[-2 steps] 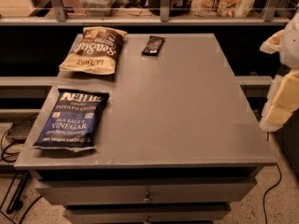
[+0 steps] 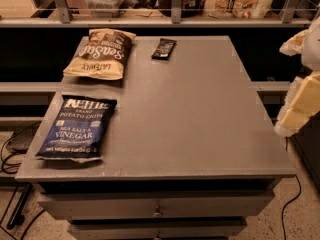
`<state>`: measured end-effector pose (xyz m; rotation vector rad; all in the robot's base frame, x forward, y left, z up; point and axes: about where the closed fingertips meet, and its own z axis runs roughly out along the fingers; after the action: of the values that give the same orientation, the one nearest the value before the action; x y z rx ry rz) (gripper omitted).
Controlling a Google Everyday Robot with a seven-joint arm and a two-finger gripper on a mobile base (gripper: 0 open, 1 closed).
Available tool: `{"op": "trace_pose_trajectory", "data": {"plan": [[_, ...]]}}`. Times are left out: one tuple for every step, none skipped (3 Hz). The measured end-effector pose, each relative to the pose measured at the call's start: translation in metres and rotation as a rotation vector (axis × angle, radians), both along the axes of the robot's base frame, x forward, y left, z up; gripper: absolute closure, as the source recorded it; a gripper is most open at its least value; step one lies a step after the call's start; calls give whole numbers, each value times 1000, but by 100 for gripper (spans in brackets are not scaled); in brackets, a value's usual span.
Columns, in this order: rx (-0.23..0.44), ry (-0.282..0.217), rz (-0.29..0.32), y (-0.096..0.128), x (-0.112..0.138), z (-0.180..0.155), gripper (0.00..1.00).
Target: Move rxbar chocolate near blue chip bag
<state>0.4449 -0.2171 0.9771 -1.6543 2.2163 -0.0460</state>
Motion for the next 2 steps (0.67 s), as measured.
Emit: {"op": "trace_pose_trajectory", "data": {"plan": [[153,-58,-3,6,25,1,0],[360,-116,35,44,61,6,0]]}}
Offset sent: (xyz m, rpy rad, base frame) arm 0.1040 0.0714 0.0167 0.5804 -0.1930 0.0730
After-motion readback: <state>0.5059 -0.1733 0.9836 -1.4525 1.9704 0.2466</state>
